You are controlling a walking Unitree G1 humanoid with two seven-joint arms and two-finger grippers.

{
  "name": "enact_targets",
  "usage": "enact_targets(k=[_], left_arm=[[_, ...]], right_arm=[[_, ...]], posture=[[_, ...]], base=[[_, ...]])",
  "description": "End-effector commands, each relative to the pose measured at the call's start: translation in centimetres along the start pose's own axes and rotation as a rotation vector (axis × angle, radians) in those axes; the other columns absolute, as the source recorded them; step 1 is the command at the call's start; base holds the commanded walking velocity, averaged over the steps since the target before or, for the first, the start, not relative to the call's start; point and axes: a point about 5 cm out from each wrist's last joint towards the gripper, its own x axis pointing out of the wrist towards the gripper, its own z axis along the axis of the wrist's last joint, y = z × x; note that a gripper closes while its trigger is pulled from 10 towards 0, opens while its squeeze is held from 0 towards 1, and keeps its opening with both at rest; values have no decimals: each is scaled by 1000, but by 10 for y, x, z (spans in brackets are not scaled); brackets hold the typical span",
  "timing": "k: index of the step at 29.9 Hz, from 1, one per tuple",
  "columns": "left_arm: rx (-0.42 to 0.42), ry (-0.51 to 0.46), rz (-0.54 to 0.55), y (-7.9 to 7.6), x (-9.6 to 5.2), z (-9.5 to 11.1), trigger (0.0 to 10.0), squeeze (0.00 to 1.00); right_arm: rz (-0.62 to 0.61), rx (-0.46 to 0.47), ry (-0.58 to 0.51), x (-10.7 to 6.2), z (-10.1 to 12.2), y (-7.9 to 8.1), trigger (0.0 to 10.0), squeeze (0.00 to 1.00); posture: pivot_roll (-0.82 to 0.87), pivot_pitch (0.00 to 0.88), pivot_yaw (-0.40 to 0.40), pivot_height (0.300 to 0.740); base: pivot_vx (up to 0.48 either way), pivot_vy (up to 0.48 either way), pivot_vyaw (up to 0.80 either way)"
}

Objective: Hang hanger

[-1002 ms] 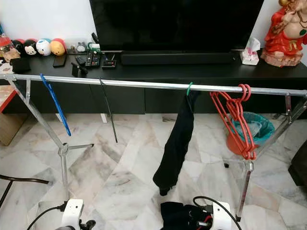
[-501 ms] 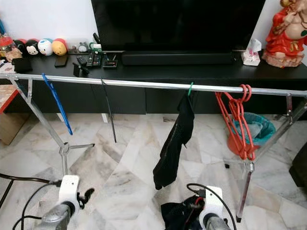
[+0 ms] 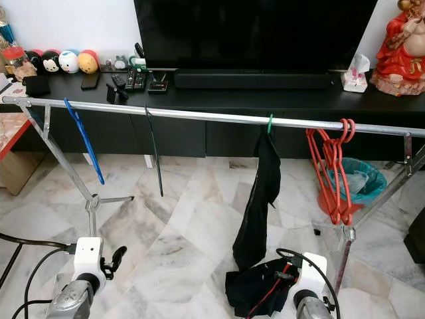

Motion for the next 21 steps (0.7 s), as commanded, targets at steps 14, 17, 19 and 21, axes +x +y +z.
enact_targets(k=[14,17,19,21], left_arm=[[57,-106,-52,-6,6,24,10000,0],[60,-101,-50,-5,6,23,10000,0],[60,-97,-50,-4,6,23,10000,0],[60,-97,-50,-4,6,23,10000,0]], right_arm=[[35,7,-133,8,22,21,10000,0],[41,9,-151,8,24,25,10000,0],[41,12,-157,8,24,27,10000,0],[41,12,-157,8,24,27,10000,0]], posture=[[9,0,-6,740],[7,0,1,740],[9,0,3,740],[9,0,3,740]], base=[[0,-90,0],[0,-480,0],[0,-480,0],[0,-480,0]])
